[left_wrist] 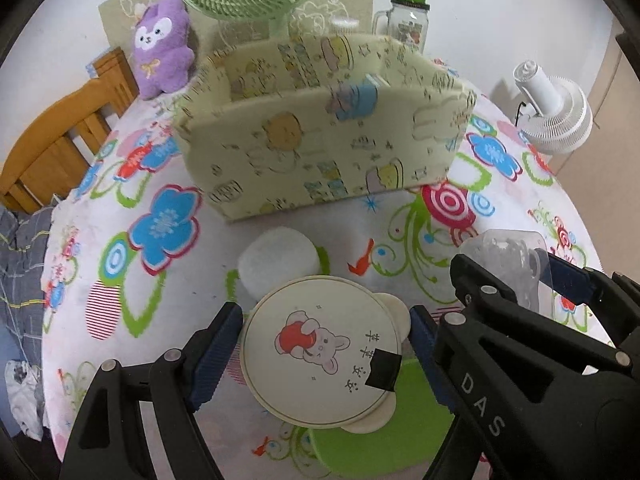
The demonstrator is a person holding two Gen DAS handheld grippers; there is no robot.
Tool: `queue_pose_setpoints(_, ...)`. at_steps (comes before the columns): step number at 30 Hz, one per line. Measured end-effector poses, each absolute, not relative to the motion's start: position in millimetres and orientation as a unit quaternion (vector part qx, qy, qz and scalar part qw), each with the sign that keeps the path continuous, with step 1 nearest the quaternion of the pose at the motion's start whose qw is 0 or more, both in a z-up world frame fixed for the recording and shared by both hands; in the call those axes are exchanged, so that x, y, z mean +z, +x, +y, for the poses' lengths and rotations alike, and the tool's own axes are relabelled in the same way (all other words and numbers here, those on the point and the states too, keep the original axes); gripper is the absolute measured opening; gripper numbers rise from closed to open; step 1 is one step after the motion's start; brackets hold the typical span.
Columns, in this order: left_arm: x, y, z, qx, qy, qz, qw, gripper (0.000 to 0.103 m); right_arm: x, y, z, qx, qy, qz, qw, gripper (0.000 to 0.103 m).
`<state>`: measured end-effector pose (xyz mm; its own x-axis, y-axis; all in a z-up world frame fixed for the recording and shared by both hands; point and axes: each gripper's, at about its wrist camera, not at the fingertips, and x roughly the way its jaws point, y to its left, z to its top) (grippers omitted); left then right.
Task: Organize rigid objects
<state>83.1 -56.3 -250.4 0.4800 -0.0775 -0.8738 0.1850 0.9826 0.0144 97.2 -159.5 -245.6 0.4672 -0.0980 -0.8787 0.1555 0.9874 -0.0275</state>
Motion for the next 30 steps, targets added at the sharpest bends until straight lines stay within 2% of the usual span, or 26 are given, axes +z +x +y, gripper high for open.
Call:
queue_pose_setpoints(13,-193.5,70.8,-44.6,-0.065,0.045,0.465,0.882,0.085,-182.9,84.9,-146.0,-0.063,0.029,0.471,0.879,0.062)
queue_pose_setpoints(30,-143.1,48.6,-31.7,-0.063,0.029,0.437,0.897,0.085,-128.2,62.9,-133.8,-0.049,0.023,0.442,0.895,0.062)
